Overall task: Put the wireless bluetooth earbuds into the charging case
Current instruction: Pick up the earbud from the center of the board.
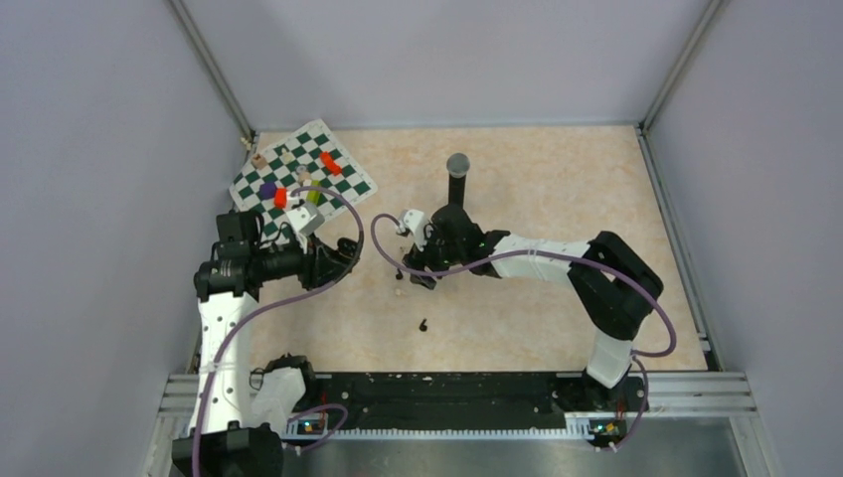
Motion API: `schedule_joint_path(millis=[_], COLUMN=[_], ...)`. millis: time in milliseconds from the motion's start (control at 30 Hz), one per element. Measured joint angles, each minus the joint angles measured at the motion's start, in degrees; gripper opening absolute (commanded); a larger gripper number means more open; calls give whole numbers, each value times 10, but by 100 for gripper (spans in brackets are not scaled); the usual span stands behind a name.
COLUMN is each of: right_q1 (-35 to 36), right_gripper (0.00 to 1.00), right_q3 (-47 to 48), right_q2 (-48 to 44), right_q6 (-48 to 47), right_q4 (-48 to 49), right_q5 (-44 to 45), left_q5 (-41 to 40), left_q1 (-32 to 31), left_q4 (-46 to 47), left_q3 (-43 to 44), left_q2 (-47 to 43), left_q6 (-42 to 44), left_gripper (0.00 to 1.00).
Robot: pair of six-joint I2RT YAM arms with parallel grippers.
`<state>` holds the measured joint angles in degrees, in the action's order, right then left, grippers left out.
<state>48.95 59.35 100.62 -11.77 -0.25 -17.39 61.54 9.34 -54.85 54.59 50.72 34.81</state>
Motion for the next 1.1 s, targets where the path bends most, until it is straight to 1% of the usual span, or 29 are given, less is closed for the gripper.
schedule_joint_path(millis=[67, 200, 300, 367, 467, 600, 733, 800, 900, 1100], right_q1=[0, 0, 0, 0, 1, 11, 23, 24, 24, 30], right_gripper=[69, 67, 66, 69, 74, 75, 75, 74, 74, 73], right_q3=[31, 59, 64, 64, 42, -13, -53, -74, -88, -89], right_q2=[22, 48, 54, 54, 39, -14, -55, -67, -66, -45], right_q6=[19, 51, 60, 57, 42, -1, -40, -54, -62, -61], right_q4=[-2, -10, -34, -53, -68, -90, -82, -62, -35, 16], right_q5=[17, 26, 20, 0, -32, -62, -82, -76, -42, 16], left_q5=[5, 11, 14, 19, 22, 24, 26, 27, 30, 38], left_q1=[4, 12, 17, 21, 23, 24, 25, 26, 31, 49], left_q4=[0, 0, 0, 0, 0, 0, 0, 0, 0, -1], left_q3=[-2, -7, -8, -8, -8, -8, -9, -9, -9, -9], left_q2=[0, 0, -3, -8, -12, -12, -12, -12, -13, -15], left_q6=[1, 2, 4, 7, 10, 14, 14, 14, 14, 14], left_gripper=[0, 0, 0, 0, 0, 0, 0, 0, 0, 0])
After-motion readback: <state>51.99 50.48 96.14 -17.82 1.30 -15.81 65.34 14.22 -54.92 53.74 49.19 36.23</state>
